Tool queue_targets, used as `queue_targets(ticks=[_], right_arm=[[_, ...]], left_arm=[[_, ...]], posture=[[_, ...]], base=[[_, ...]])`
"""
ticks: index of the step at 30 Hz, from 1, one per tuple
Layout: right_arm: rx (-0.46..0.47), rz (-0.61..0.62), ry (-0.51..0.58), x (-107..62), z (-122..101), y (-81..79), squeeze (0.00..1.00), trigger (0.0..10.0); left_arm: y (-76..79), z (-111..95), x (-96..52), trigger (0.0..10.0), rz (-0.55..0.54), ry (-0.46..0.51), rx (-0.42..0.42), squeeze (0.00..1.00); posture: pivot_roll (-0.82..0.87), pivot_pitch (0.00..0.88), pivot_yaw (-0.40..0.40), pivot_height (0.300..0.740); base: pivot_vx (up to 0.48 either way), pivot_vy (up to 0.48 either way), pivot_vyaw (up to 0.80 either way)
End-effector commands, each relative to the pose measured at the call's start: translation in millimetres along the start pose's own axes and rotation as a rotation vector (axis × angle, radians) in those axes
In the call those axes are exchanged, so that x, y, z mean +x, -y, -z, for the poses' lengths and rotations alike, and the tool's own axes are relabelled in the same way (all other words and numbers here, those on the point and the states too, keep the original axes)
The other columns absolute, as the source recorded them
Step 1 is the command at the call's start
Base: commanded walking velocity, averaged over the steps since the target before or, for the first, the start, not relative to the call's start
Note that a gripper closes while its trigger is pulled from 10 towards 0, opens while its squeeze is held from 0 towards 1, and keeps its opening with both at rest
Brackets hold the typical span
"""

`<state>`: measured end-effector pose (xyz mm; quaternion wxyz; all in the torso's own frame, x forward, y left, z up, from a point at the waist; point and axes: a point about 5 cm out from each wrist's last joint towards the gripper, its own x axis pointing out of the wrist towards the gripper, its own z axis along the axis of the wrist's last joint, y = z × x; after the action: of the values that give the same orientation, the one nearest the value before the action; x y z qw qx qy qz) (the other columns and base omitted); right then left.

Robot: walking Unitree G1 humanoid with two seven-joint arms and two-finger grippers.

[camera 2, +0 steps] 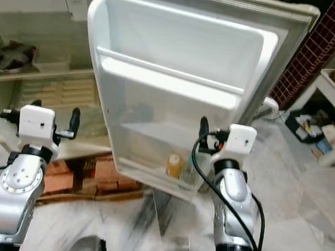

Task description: Restocking fridge

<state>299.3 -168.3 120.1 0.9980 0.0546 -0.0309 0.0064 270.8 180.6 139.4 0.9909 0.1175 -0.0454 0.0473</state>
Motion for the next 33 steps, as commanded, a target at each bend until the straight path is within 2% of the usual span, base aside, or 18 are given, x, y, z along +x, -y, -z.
queue_targets(ticks=[1, 18, 33], right_arm=[[-0.001, -0.035, 0.063, 3.3, -14.6, -6.2, 0.0, 10.0], [-0.004, -0.086, 0.043, -1.1, -12.9, -17.3, 0.0, 10.0], [-0.013, -0.089, 0.032, -3.3, -11.4, -18.3, 0.0, 10.0]], left_arm=[[1.6, 3.0, 0.0, 10.0, 0.004, -0.013, 0.012, 0.0], [2.4, 6.1, 2.2, 10.0, -0.002, -0.035, 0.005, 0.0], [6.1, 6.5, 3.0, 10.0, 0.006, -0.037, -0.002, 0.0]], posture=[[0.03, 0.018, -0.033, 0.74], [-0.02, 0.047, -0.024, 0.74], [-0.03, 0.051, -0.019, 0.74]], base=[[0.0, 0.0, 0.0], [0.0, 0.0, 0.0], [0.0, 0.0, 0.0]])
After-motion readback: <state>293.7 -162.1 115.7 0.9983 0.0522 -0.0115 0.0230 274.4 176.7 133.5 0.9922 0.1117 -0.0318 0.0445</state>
